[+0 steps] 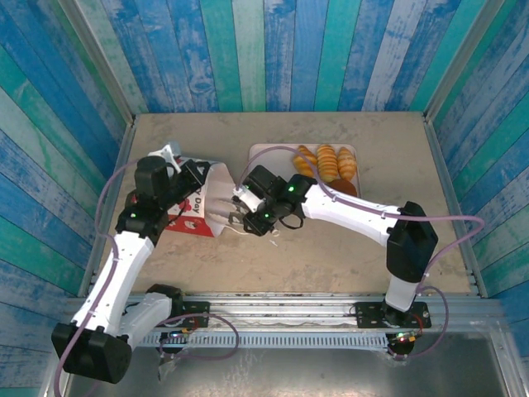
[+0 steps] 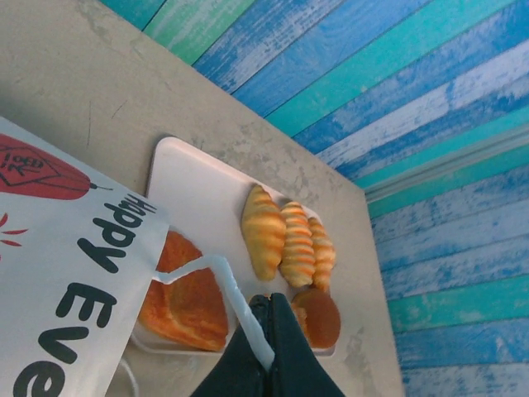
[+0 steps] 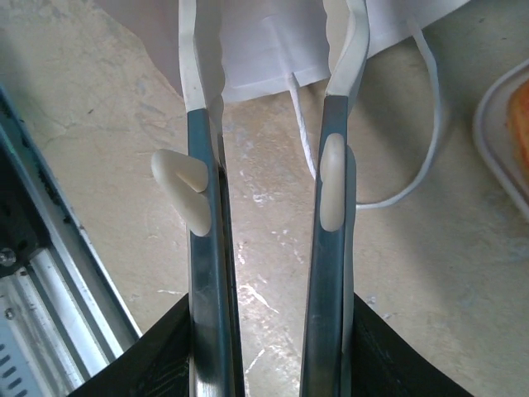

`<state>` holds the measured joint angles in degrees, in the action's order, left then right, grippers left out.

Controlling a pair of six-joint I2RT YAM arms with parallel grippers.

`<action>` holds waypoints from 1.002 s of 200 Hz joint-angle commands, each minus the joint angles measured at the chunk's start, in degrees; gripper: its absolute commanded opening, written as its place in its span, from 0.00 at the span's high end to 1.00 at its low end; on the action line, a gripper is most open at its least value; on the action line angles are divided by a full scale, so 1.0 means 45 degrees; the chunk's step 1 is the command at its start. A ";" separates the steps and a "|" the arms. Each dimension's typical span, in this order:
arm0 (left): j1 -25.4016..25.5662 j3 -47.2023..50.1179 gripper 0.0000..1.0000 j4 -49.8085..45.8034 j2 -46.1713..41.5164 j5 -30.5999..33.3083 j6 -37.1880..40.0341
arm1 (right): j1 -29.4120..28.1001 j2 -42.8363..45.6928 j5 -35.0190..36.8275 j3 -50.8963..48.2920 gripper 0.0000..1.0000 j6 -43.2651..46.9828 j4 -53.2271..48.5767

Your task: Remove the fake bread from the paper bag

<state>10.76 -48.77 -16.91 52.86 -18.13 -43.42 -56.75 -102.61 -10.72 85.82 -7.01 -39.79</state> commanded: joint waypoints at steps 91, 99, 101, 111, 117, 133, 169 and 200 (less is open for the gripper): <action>0.0030 -0.0933 1.00 -0.2674 -0.1234 -0.0310 0.2924 | 0.0231 0.0127 -0.2477 -0.1207 0.53 -0.2656 0.3105; 0.0030 -0.0958 1.00 -0.2713 -0.1299 -0.0286 0.2974 | 0.0259 0.0052 -0.2725 -0.1232 0.52 -0.2830 0.3389; 0.0035 -0.0958 1.00 -0.2699 -0.1327 -0.0272 0.2970 | 0.0266 0.0019 -0.2771 -0.1223 0.52 -0.2865 0.3431; 0.0030 -0.0940 1.00 -0.2679 -0.1437 -0.0244 0.2956 | 0.0235 -0.0176 -0.2929 -0.1036 0.51 -0.2935 0.3510; 0.0047 -0.0941 1.00 -0.2669 -0.1476 -0.0209 0.2950 | 0.0253 -0.0328 -0.3051 -0.0905 0.51 -0.2935 0.3539; 0.0030 -0.0919 1.00 -0.2585 -0.1532 -0.0176 0.2908 | 0.0259 -0.0782 -0.3104 -0.0520 0.49 -0.2975 0.3549; 0.0030 -0.0882 1.00 -0.2347 -0.1532 -0.0258 0.2741 | 0.0257 -0.1786 -0.3374 0.0312 0.47 -0.3051 0.3473; 0.0040 -0.0866 1.00 -0.2293 -0.1532 -0.0280 0.2696 | 0.0265 -0.2452 -0.3496 0.0887 0.44 -0.2986 0.3377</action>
<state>10.79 -51.16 -28.77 46.98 -19.35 -31.53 -55.72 -112.01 -24.47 86.46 -20.14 -25.45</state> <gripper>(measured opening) 0.044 0.554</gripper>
